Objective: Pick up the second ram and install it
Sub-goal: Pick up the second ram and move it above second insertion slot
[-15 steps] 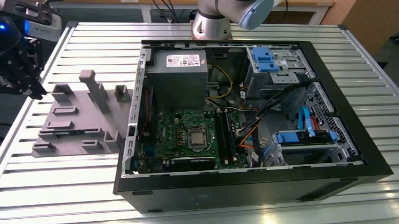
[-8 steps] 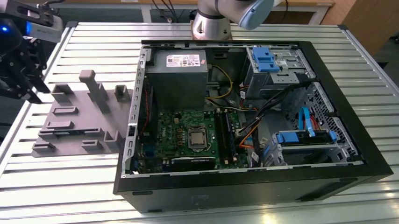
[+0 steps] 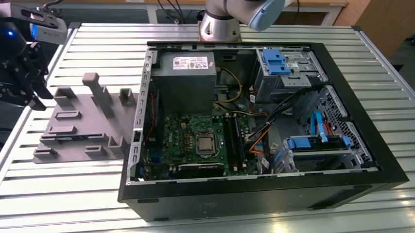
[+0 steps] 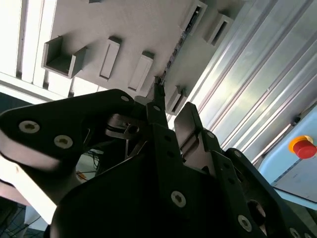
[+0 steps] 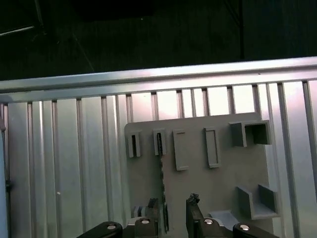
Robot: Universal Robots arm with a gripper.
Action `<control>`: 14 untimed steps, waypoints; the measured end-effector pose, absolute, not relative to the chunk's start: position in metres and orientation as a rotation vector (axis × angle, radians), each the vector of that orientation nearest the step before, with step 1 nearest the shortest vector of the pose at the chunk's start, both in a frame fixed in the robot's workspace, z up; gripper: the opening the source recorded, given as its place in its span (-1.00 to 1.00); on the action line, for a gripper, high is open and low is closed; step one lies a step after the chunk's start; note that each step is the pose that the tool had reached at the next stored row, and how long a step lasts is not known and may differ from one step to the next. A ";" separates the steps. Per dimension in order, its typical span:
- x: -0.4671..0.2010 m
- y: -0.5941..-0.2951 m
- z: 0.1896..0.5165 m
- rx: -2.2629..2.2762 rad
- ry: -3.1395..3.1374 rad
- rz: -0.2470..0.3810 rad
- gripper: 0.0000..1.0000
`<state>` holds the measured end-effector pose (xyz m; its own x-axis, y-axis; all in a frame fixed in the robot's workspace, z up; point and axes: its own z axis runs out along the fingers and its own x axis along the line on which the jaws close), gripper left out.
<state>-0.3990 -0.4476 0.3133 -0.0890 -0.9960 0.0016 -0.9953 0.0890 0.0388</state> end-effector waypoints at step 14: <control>-0.399 -0.449 0.289 2.183 -2.219 -0.041 -0.29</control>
